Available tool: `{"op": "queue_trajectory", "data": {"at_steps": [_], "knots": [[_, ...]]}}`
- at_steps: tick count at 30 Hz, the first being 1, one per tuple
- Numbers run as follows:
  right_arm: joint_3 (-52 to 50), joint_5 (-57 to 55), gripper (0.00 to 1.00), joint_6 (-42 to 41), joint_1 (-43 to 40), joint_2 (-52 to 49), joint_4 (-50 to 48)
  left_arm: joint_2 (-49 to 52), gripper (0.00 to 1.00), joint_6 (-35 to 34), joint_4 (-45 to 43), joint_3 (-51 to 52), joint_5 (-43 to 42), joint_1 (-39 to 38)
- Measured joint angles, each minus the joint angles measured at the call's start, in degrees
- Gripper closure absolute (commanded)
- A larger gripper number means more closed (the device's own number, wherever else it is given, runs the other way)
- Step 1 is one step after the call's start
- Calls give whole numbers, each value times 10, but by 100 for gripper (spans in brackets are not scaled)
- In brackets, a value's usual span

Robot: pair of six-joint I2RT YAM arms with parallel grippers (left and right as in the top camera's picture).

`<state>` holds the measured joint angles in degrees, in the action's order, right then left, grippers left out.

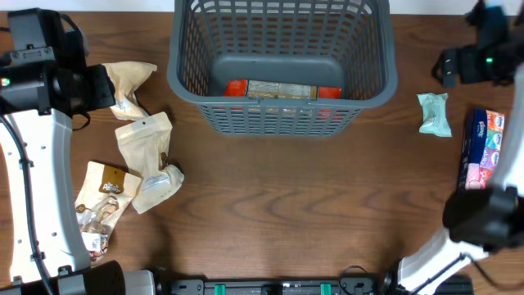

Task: Pack container
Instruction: 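Grasp the mint-green wipe packet with the right gripper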

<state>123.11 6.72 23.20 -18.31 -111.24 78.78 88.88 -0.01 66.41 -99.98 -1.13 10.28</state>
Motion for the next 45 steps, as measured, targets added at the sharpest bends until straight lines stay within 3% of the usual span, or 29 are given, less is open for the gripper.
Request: {"op": "queue_trajectory", "data": {"at_steps": [13,45], "knots": [[-1,-38,3,-20,-7,-184,16,0,53,0,0,0,0,0],[-2,-64,10,-46,-32,-287,-54,0,53,0,0,0,0,0]]}}
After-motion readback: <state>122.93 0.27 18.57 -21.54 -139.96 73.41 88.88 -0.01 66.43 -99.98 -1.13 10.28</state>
